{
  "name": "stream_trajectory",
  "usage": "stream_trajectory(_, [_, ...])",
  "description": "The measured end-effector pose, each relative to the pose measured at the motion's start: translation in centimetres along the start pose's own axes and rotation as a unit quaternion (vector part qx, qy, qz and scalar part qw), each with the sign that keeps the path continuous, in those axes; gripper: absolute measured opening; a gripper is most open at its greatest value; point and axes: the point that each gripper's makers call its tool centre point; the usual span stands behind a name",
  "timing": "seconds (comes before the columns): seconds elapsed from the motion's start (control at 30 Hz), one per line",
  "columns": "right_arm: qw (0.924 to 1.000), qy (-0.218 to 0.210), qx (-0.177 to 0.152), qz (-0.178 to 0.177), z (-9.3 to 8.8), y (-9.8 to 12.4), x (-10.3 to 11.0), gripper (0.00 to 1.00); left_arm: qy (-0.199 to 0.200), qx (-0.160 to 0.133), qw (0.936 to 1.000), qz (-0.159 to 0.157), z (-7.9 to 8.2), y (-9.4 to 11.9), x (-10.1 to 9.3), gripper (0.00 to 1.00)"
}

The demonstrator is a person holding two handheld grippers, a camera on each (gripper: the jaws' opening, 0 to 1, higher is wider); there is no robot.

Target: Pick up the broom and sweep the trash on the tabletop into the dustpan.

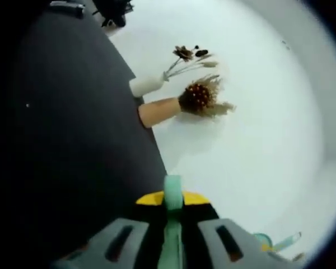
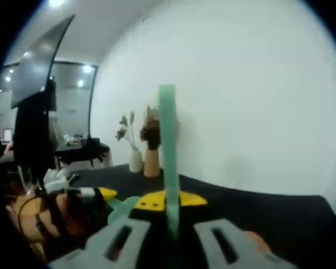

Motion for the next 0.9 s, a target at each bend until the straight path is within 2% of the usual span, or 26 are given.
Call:
stream_trajectory(0.03, [1.0000,-0.002,0.000,-0.001,-0.1,0.0,-0.2,0.05,0.000,-0.003,1.0000,0.001,0.0,0.1,0.1,0.10])
stream_trajectory(0.17, [1.0000,-0.007,0.003,-0.001,-0.5,0.0,-0.4,0.05,0.007,-0.073,0.9973,-0.007,2.2,0.7,0.2,0.10])
stream_trajectory(0.23, [1.0000,-0.006,0.006,0.001,-0.9,-0.1,-0.4,0.05,-0.018,-0.100,0.9948,0.006,3.7,1.1,0.6,0.10])
stream_trajectory(0.33, [0.9999,-0.007,0.007,0.007,-1.3,-0.3,-0.3,0.05,-0.038,-0.157,0.9863,0.032,6.4,2.3,1.2,0.10])
stream_trajectory(0.4, [0.9998,-0.011,0.007,0.011,-1.4,-0.6,-0.1,0.05,-0.043,-0.173,0.9828,0.050,7.2,2.6,1.6,0.10])
stream_trajectory(0.57, [0.9993,-0.022,0.006,0.028,-2.0,-1.1,0.9,0.05,-0.045,-0.170,0.9816,0.074,7.0,3.1,2.9,0.10])
stream_trajectory(0.63, [0.9991,-0.026,0.005,0.034,-2.2,-1.2,1.3,0.05,-0.010,-0.163,0.9816,0.099,6.3,3.3,4.7,0.10])
stream_trajectory(0.67, [0.9989,-0.029,0.004,0.037,-2.3,-1.3,1.4,0.05,0.019,-0.159,0.9820,0.100,5.8,3.3,5.2,0.10])
stream_trajectory(0.7, [0.9987,-0.032,0.003,0.039,-2.4,-1.3,1.5,0.05,0.027,-0.154,0.9824,0.102,5.8,3.4,5.7,0.10])
stream_trajectory(0.73, [0.9986,-0.033,0.002,0.040,-2.4,-1.4,1.5,0.05,0.013,-0.154,0.9829,0.100,6.4,3.2,5.5,0.11])
stream_trajectory(0.8, [0.9982,-0.040,0.001,0.045,-2.6,-1.5,1.7,0.05,-0.013,-0.129,0.9860,0.104,6.1,3.2,5.3,0.12])
stream_trajectory(0.83, [0.9980,-0.043,0.001,0.047,-2.6,-1.5,1.8,0.05,-0.007,-0.130,0.9860,0.104,6.1,3.1,5.5,0.12])
stream_trajectory(0.9, [0.9978,-0.045,0.001,0.049,-2.8,-1.5,1.9,0.05,0.025,-0.108,0.9879,0.108,5.7,3.1,6.0,0.13])
Point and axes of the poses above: the point that each gripper's makers call its tool centre point, and the gripper's own axes: y roughly backward along the fingers, x roughly to its left, z roughly out of its top, and after that the axes turned 10 degrees about -z, right-handed
